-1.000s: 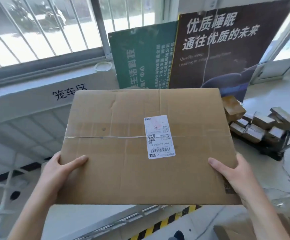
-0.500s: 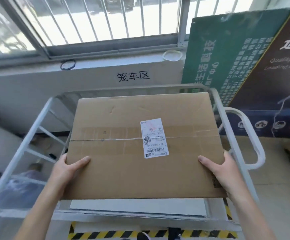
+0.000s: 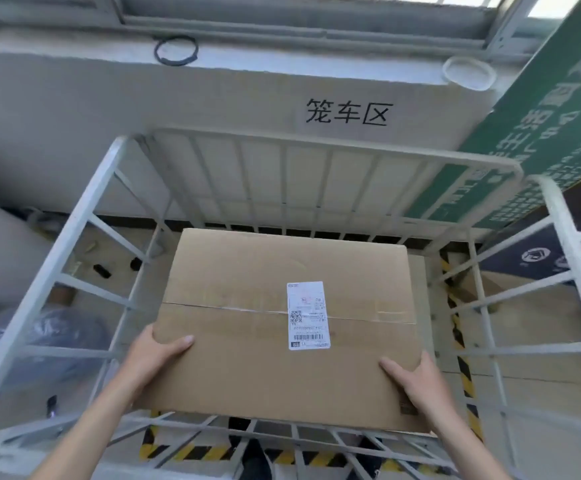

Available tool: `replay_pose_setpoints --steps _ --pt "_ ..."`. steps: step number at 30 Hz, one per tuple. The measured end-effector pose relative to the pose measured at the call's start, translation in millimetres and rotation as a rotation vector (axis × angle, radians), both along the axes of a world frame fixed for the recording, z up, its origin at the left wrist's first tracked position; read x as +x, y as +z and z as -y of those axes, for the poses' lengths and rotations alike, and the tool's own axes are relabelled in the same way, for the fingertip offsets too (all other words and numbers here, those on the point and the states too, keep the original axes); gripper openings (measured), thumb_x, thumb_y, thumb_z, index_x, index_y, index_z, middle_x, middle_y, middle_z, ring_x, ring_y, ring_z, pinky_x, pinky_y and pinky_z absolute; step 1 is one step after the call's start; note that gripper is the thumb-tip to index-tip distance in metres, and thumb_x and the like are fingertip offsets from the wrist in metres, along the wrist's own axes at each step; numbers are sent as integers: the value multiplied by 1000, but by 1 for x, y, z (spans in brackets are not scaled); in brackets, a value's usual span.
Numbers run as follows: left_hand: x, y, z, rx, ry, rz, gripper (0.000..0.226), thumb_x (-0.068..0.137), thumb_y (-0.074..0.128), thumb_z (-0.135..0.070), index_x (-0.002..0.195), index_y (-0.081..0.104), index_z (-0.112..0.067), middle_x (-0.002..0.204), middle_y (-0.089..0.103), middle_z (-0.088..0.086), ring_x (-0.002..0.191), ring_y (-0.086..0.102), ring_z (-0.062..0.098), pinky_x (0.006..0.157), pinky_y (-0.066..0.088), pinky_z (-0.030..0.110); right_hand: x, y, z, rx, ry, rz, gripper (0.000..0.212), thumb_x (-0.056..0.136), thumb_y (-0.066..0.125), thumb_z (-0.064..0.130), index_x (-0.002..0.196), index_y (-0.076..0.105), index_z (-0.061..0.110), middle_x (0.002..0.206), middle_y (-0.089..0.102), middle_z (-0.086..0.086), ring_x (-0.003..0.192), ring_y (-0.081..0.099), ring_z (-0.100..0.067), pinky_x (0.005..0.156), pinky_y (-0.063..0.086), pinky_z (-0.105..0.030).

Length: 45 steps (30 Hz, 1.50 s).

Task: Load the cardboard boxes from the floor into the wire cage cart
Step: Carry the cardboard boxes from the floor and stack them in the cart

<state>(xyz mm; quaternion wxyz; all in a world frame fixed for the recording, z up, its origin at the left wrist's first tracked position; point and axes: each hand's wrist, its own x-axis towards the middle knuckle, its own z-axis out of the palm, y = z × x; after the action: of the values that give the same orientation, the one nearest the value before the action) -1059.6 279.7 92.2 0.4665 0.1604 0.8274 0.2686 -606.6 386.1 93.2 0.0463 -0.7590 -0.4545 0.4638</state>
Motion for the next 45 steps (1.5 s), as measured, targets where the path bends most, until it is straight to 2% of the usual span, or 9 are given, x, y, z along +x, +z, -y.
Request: replay_pose_setpoints --steps 11,15,18,21,25,28,32,35,45 --pt "-105 -225 -21 -171 19 70 72 74 87 -36 131 49 -15 96 60 -11 84 58 8 62 42 25 -112 -232 -28 -92 11 51 66 71 85 50 120 56 16 116 70 -6 105 65 -28 89 53 -40" --pt "-127 -320 -21 -214 22 98 73 75 86 -36 133 47 -14 111 62 2 93 61 18 80 49 35 -135 -326 -34 -88 21 39 69 74 82 51 126 50 17 118 67 -5 103 65 -28 81 58 -45" --pt "-133 -381 -17 -235 43 104 60 80 83 -29 125 46 -16 115 61 6 84 59 11 69 47 28 -146 -390 -30 -59 41 31 69 81 79 44 135 46 16 128 64 -6 107 63 -28 77 56 -38" --pt "-134 -430 -5 -283 67 157 73 79 84 -29 136 43 -9 134 58 11 109 61 27 96 50 44 -151 -436 -17 -128 106 42 66 84 76 38 137 42 17 129 61 -5 110 62 -30 87 57 -48" --pt "-112 -461 26 -351 -49 -93 103 83 79 -35 157 12 -12 162 22 16 147 27 35 119 27 53 -152 -462 8 -158 220 42 79 81 78 24 144 31 20 143 48 -8 127 51 -31 99 51 -51" --pt "-72 -460 46 -338 -385 -460 106 89 65 -49 160 -8 -20 166 -14 15 153 -6 34 120 9 58 -153 -462 34 -162 440 132 112 83 80 26 159 -1 24 166 3 -11 150 18 -31 118 32 -45" --pt "-25 -459 64 -493 -833 -346 117 83 51 -75 149 -34 -28 152 -45 17 144 -32 37 117 5 67 -152 -459 70 -154 759 287 119 88 75 36 147 -29 38 156 -41 -10 152 -12 -38 118 32 -47" --pt "-24 -464 62 -547 -847 -346 126 75 48 -84 146 -39 -27 147 -51 17 141 -37 39 115 10 71 -161 -459 69 -180 768 378 116 91 70 44 143 -34 40 153 -45 -9 151 -13 -42 111 42 -47" --pt "-53 -473 42 -637 -756 -376 141 44 34 -100 140 -46 -34 145 -50 17 143 -31 44 110 18 73 -166 -467 68 -183 852 505 116 92 55 59 141 -43 22 148 -49 -25 149 -16 -49 119 31 -45"
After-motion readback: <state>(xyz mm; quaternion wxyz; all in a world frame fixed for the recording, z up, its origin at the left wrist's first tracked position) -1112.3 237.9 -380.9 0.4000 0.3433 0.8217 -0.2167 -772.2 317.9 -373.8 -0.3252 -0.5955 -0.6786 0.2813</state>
